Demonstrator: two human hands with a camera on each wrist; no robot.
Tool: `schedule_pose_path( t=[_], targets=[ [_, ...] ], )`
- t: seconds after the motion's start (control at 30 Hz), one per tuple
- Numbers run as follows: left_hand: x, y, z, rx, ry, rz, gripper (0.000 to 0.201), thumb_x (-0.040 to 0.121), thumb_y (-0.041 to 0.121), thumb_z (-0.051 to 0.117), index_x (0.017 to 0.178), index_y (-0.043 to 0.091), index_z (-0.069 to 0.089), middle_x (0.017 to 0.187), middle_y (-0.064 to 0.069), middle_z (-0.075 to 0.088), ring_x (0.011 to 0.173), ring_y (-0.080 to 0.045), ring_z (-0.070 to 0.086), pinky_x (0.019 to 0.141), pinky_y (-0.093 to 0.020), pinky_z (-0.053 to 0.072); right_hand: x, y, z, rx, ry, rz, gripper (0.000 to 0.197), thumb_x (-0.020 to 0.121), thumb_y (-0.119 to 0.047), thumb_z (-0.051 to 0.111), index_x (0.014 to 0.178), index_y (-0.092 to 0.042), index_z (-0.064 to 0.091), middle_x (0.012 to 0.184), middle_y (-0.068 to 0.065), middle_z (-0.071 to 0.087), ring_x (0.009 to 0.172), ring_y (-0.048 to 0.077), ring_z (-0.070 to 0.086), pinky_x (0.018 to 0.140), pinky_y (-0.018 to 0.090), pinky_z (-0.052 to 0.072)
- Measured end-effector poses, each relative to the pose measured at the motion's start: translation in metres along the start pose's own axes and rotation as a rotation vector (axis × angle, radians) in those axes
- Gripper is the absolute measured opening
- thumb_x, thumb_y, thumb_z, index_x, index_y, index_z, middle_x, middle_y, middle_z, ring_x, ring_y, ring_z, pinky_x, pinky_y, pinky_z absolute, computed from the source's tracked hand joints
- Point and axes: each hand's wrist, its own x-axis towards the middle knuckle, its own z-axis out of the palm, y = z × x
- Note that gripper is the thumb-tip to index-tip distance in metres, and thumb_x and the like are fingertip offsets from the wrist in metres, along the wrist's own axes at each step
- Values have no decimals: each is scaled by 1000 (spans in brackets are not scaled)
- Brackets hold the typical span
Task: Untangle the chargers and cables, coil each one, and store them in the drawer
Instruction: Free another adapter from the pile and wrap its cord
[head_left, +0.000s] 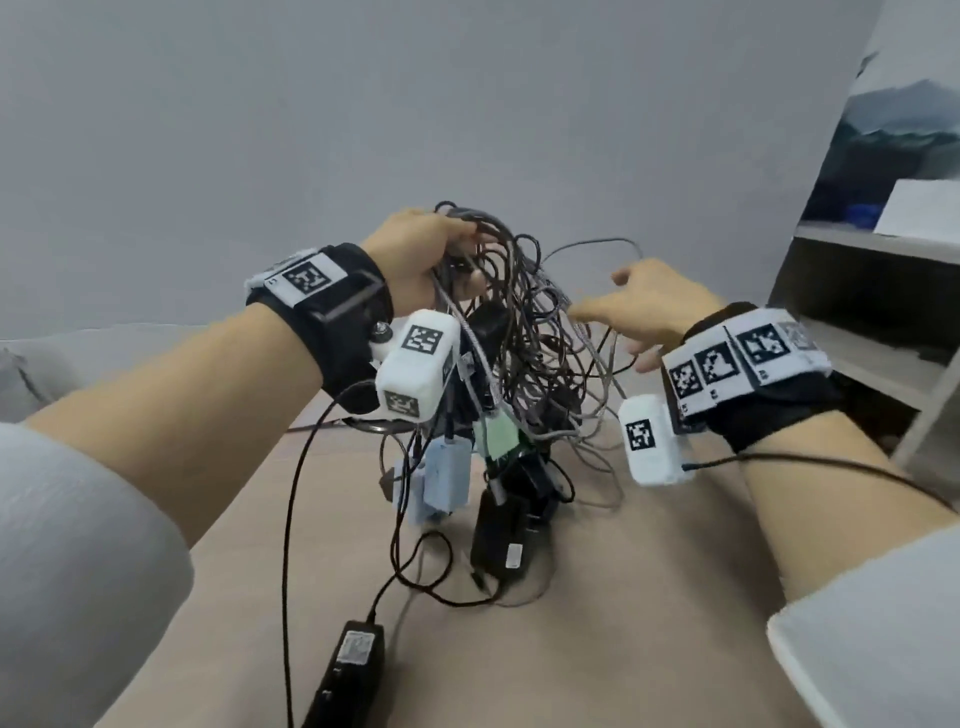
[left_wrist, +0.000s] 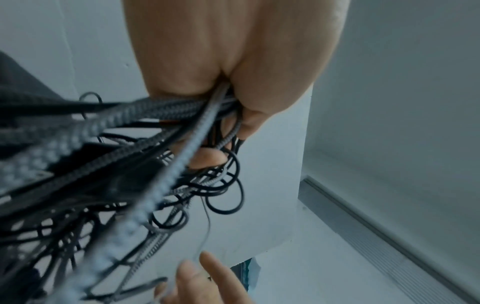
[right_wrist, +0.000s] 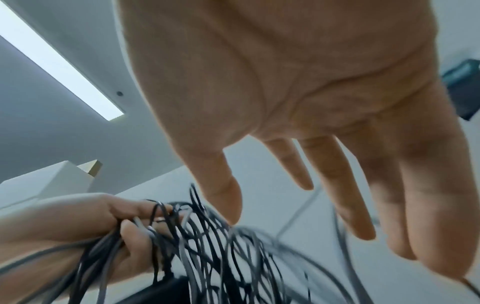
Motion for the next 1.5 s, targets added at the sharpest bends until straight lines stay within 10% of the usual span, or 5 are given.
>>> schedule_pose_path(
  t=[0.33,0.67,1.13,1.27,1.5],
  targets=[
    [-2,-32,9,-5,-265,-108,13,101,5,49,99,-3,60,83,-10,59,80,-26,64,68,-41,62,-25,3,59,510,63,-288,43,71,-41,81,109,-31,65,91,-9,63,89,21,70,77,46,62],
    [-2,-39,19,364,-618,-67,30,101,-3,50,127,-17,49,121,-31,63,116,-37,66,97,-49,55,-17,39,86,546,28,-342,39,74,-33,81,110,-36,67,101,-18,74,96,6,71,86,45,59],
    [11,-49,12,833,-366,137,19,99,3,59,116,-5,61,110,-23,72,91,-31,75,72,-39,64,-3,59,81,425,366,-233,14,85,-16,70,95,-26,73,85,-12,64,76,4,56,66,13,38],
    [7,-49,6,983,-354,134,17,97,6,64,111,-3,65,101,-20,74,77,-25,76,64,-29,62,-8,61,79,313,422,-123,24,81,-30,79,96,-26,60,116,2,43,109,18,45,83,24,33],
    [3,-51,4,805,-269,94,23,89,12,75,103,-5,70,99,-31,71,92,-47,71,87,-58,58,-24,42,71,383,335,-157,30,79,-40,78,72,-20,57,74,-1,67,81,25,66,73,36,53]
  ],
)
